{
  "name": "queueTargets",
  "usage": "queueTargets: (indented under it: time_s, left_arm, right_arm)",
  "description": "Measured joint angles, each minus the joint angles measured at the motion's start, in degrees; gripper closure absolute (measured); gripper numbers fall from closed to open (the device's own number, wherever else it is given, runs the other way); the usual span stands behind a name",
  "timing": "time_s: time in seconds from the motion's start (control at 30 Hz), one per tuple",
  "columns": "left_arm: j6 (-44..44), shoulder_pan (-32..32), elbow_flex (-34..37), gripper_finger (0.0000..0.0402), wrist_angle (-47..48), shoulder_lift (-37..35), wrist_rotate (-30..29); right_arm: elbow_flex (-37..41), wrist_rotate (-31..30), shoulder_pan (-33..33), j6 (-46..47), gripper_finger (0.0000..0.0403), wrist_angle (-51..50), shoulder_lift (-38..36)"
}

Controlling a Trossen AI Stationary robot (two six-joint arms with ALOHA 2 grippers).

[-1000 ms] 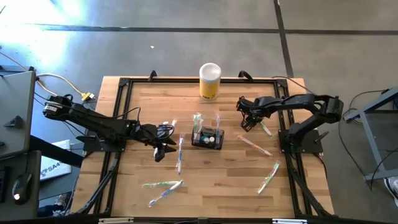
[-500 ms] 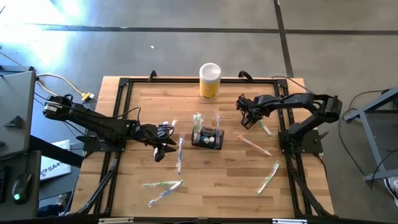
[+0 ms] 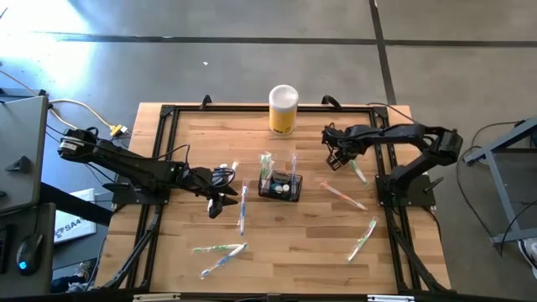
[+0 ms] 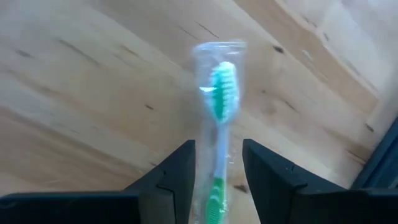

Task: Pick & Place toothbrushing station
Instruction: Put the green toothbrush into the wire organizer

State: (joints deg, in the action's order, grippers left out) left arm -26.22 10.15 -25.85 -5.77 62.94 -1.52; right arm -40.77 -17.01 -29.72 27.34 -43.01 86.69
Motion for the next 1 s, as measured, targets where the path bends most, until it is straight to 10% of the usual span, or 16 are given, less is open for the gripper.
queueTargets:
  time_s: [0.43, 0.7, 1.0]
  left_arm:
    - [0.0, 0.0, 0.0, 0.024, 0.3, 0.0, 0.0]
    - [0.0, 0.0, 0.0, 0.024, 0.3, 0.0, 0.0]
    - [0.0, 0.0, 0.0, 0.024, 0.3, 0.0, 0.0]
  right_arm:
    - [4.6, 6.9, -4.8, -1.8, 0.0282, 5.2, -0.6]
    - [4.7, 7.2, -3.9, -6.3, 0.0385, 6.0, -0.5]
    - [2.9, 4.6, -0.3, -7.3, 0.0397, 0.5, -2.6]
